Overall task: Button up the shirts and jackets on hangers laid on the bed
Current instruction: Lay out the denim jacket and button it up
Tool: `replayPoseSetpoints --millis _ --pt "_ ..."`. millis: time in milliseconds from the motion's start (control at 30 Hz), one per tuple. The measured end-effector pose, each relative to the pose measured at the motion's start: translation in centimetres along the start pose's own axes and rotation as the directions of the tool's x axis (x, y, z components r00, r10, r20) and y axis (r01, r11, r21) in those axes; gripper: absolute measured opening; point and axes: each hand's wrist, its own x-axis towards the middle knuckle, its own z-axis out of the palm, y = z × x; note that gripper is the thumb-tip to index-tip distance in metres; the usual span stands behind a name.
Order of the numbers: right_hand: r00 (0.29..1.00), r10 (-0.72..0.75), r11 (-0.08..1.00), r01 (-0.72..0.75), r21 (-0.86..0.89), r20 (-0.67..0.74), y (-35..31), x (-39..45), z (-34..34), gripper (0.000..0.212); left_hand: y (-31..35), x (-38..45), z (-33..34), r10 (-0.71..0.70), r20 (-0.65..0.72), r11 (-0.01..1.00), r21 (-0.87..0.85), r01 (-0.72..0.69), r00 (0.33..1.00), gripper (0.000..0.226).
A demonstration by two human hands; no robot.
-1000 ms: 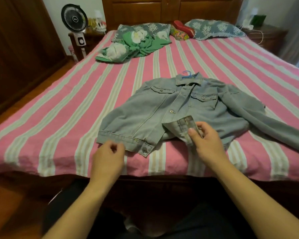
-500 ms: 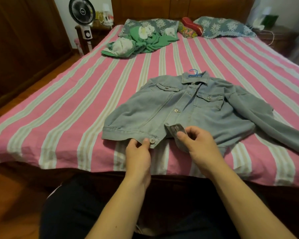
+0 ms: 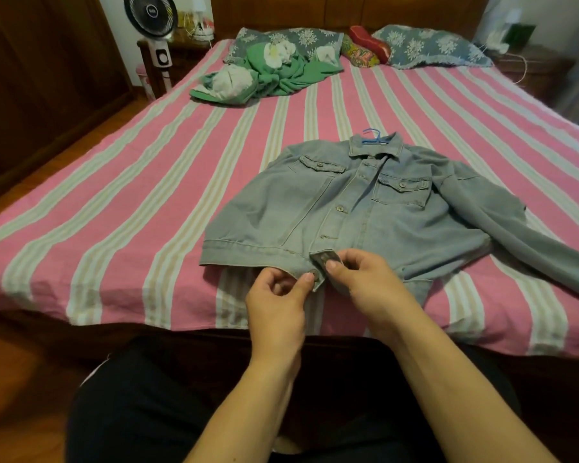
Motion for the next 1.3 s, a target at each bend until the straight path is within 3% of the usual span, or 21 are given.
replayPoseSetpoints --millis 100,233,367,533,800,867,967,1067,1167,1233,1300 --pt "0.999 0.035 0.999 -0.036 0.029 0.03 -0.1 -0.3 -0.2 0.028 0.3 -0.3 0.1 0.057 0.019 0.996 0.068 -0.059 0.998 0.024" --pt "0.991 0.107 0.97 -0.122 0.21 0.082 -0.5 -0.7 -0.9 0.022 0.3 -0.6 0.1 0.088 0.038 0.983 0.158 -0.093 0.995 0.028" --pt "0.998 0.018 0.998 -0.021 0.062 0.06 -0.1 -0.9 -0.8 0.019 0.3 -0.7 -0.1 0.081 0.015 0.978 0.189 -0.082 0.997 0.028" --pt "0.994 -0.037 0.986 0.053 -0.16 0.102 0.5 -1.1 -1.0 0.019 0.7 -0.8 -0.5 -0.009 0.008 0.996 0.087 0.008 1.0 0.017" --pt "0.967 -0.013 0.98 0.063 -0.189 0.256 -0.1 -1.1 -1.3 0.029 0.7 -0.5 -0.3 -0.081 0.064 0.992 0.097 0.074 0.995 0.015" --pt "0.969 -0.013 0.982 0.058 -0.179 0.245 0.2 -1.1 -1.4 0.029 0.6 -0.8 -0.2 -0.11 0.064 0.992 0.075 0.105 0.992 0.005" --pt "0.973 -0.065 0.974 0.11 -0.197 0.22 0.5 -1.4 -0.9 0.029 0.4 -1.4 0.3 -0.108 0.041 0.992 0.075 0.105 0.993 0.022" --pt "0.971 -0.149 0.959 0.189 -0.213 0.187 1.4 -1.8 0.0 0.031 -0.1 -1.4 0.6 -0.161 -0.044 0.987 -0.035 0.159 0.986 0.015" --pt "0.934 -0.324 0.851 0.358 -0.385 0.151 2.4 -1.0 -0.8 0.022 -0.6 -1.1 0.7 -0.248 -0.021 0.96 -0.137 0.243 0.969 0.004" --pt "0.846 -0.488 0.695 0.526 -0.49 0.217 2.3 -0.1 -2.2 0.017 -0.4 -1.3 0.5 -0.255 0.002 0.956 -0.153 0.252 0.967 0.009" --pt "0.726 -0.573 0.523 0.681 -0.513 0.38 1.5 0.7 -3.6 0.015 0.0 -1.3 0.3 -0.241 0.031 0.96 -0.142 0.243 0.97 0.015"
